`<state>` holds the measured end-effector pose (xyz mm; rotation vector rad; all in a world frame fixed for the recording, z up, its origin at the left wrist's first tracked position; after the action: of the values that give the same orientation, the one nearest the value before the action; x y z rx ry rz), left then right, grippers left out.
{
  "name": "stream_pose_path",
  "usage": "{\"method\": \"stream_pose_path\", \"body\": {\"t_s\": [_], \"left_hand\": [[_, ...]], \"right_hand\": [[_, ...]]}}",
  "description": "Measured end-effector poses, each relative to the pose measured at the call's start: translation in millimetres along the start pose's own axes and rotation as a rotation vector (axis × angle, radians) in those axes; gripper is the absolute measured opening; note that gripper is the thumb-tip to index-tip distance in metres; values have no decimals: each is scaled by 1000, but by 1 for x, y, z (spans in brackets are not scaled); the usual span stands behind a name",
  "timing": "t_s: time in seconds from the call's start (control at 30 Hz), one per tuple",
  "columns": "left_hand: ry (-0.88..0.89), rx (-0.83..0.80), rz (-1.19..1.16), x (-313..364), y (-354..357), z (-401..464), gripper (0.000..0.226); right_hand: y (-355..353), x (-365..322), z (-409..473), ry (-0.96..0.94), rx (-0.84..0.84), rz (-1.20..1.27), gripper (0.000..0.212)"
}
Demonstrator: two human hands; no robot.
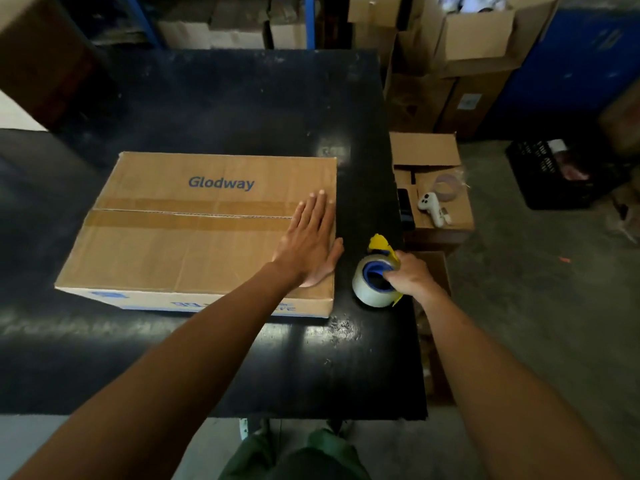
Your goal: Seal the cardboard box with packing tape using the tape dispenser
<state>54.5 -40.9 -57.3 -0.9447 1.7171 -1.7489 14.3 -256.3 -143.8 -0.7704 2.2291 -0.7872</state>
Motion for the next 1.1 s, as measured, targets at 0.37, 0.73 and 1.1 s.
{"method": "stream_pose_path", "body": {"t_s": [0.37,0.73,1.1], "left_hand": [[-44,-136,-406,-6,-21,6,61],[-533,253,-1716,-50,-73,-27,63],[-476,262,-2050,-162,-166,-90,75]], "right_hand": [[-43,-45,-67,-43,-392,1066,34],[-88,-149,-150,-495,17,667,46],[-59,-266,-210,-1069,522,74,57]]}}
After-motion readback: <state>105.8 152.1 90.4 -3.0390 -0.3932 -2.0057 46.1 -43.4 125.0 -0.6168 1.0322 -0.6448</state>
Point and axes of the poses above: each hand's wrist, its own z-axis towards the middle knuckle, its own y-axis out of the palm, x = y × z, the point moved 6 cm from there along z, towards the middle knuckle, and after that the axes turned 9 degrees about y, right-handed, at the moved point
